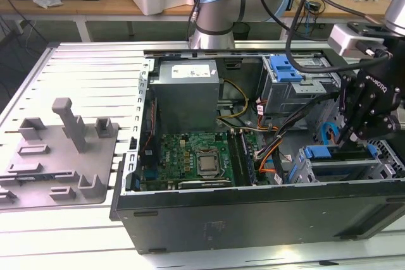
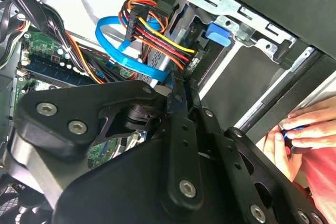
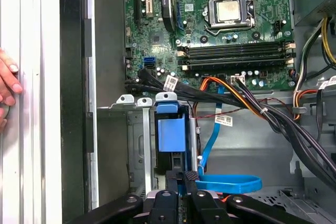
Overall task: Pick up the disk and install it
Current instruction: 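Insert the second disk wire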
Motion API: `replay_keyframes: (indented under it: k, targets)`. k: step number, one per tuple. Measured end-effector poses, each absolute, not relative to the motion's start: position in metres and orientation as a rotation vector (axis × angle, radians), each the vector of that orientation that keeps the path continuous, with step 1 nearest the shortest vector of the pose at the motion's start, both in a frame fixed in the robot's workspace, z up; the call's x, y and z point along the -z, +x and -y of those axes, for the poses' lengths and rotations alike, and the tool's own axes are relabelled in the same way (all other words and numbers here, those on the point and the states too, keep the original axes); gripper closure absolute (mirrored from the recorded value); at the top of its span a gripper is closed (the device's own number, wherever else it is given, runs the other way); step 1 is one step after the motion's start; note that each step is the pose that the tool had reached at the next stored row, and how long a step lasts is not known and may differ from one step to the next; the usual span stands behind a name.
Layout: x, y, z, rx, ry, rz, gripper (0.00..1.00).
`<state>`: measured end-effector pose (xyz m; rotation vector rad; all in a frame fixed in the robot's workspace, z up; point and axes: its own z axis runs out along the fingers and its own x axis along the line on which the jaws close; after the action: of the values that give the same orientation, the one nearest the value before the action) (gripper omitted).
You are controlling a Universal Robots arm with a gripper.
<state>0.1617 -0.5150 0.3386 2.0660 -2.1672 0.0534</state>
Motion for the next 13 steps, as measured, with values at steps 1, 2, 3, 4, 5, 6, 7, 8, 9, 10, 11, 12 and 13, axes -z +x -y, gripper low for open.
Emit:
replay_keyframes:
  k: [1,2,3,4,5,6,7,8,9,10,11,12,13]
  targets:
    - [-0.3386,0.1618,0.5161,-0.05,2.067,2.168,0.84]
    - [-0.3386,0.1618,0.5177,-0.046,2.07,2.17,0.84]
    - [-0.3386,0.1618,0.5191,-0.041,2.072,2.172,0.84]
    - [-0.3386,0.1617,0.5191,-0.041,2.072,2.173,0.84]
    - [-0.3386,0.1617,0.5191,-0.04,2.073,2.173,0.84]
    - [-0.3386,0.1618,0.5192,-0.04,2.073,2.173,0.84]
    - [-0.3386,0.1617,0.5192,-0.04,2.073,2.173,0.84]
    - [-0.3386,0.1617,0.5192,-0.04,2.073,2.173,0.84]
    - [-0.3386,0.1618,0.5192,-0.04,2.073,2.173,0.84]
    - [-0.3386,0.1617,0.5192,-0.04,2.073,2.173,0.84]
    - [-0.3386,0.1617,0.5192,-0.04,2.073,2.173,0.84]
    - [-0.3386,0.1617,0.5192,-0.04,2.073,2.173,0.84]
    - [-0.3386,0.1617,0.5192,-0.04,2.073,2.173,0.84]
